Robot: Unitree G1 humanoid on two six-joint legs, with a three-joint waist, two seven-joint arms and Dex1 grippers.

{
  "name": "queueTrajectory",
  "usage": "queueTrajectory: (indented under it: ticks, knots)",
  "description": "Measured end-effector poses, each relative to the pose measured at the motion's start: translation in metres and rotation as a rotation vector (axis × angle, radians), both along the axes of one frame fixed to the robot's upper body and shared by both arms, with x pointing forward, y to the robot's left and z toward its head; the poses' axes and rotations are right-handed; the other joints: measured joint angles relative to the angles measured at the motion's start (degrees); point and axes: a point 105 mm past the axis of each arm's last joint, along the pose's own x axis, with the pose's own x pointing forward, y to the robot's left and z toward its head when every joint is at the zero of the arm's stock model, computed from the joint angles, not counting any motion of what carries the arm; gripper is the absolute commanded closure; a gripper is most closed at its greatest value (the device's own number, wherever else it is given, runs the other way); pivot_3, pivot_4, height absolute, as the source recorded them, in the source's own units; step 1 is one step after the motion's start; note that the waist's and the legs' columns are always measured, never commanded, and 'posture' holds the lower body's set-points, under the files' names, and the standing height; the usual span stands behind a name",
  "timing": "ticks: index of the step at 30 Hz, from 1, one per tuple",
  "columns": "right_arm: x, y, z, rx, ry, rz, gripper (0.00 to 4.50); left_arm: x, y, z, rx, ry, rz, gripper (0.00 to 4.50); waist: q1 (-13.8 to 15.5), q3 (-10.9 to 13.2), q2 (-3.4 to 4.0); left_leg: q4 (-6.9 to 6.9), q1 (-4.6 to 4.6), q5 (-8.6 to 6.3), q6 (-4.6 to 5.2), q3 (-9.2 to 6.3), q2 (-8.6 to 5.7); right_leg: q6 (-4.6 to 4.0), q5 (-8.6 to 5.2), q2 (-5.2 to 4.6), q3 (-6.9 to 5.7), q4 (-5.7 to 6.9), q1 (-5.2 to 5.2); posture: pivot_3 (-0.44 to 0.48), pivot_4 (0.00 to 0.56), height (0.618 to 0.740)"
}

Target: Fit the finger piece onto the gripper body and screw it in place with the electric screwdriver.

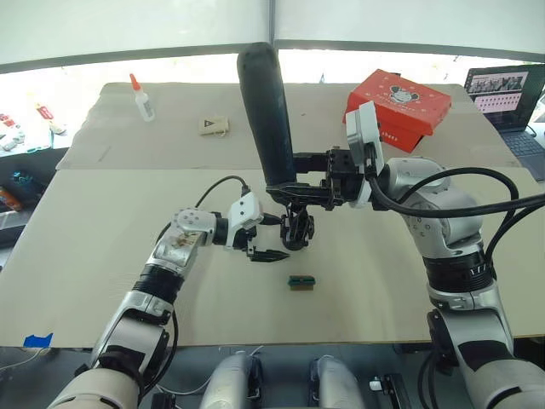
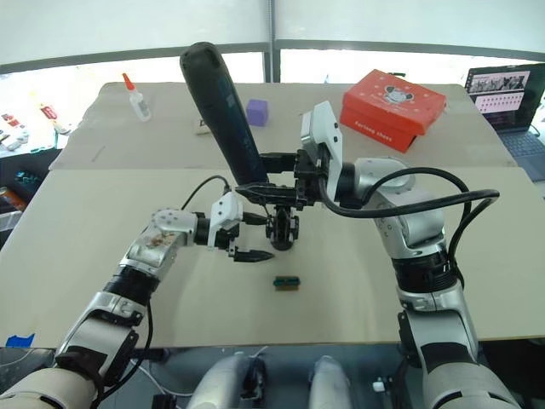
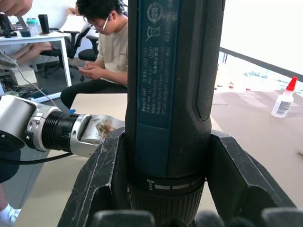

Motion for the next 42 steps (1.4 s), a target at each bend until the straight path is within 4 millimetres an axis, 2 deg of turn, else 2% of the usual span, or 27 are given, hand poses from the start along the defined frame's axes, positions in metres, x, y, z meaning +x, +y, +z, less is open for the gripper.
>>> queueTrajectory:
  ticks: [13, 16, 19, 42]
  knots:
    - [0.000, -0.005, -0.003, 0.022, 0.013, -0.010, 2.58, 0.010, -0.011, -0.015, 0.007, 0.034, 0.001, 0.00, 0.18, -0.01, -0.02, 0.04, -0.01, 0.00, 0.01, -0.03, 0.00, 0.01, 0.01, -0.01, -0.02, 0.00, 0.02, 0.000, 0.150, 0.740]
    - [0.000, -0.007, -0.003, 0.027, 0.012, -0.014, 2.58, 0.012, -0.014, -0.010, -0.006, 0.031, 0.000, 0.86, 0.25, -0.01, -0.03, 0.06, -0.01, -0.01, 0.01, -0.03, 0.01, 0.02, 0.01, -0.01, -0.02, 0.01, 0.03, 0.000, 0.150, 0.740]
    - [-0.001, -0.007, -0.003, 0.032, 0.007, -0.015, 2.58, 0.011, -0.015, -0.010, -0.016, 0.038, -0.015, 2.19, 0.25, -0.01, -0.03, 0.07, -0.01, -0.01, 0.01, -0.04, 0.01, 0.02, 0.01, -0.01, -0.02, 0.01, 0.03, 0.000, 0.150, 0.740]
    - [0.001, -0.016, -0.008, 0.018, 0.063, -0.031, 2.58, 0.011, -0.017, -0.010, 0.001, 0.025, -0.025, 2.18, 0.48, -0.11, -0.18, 0.11, 0.00, -0.03, 0.04, -0.07, 0.02, 0.01, 0.02, -0.01, -0.03, 0.01, 0.06, 0.000, 0.150, 0.740]
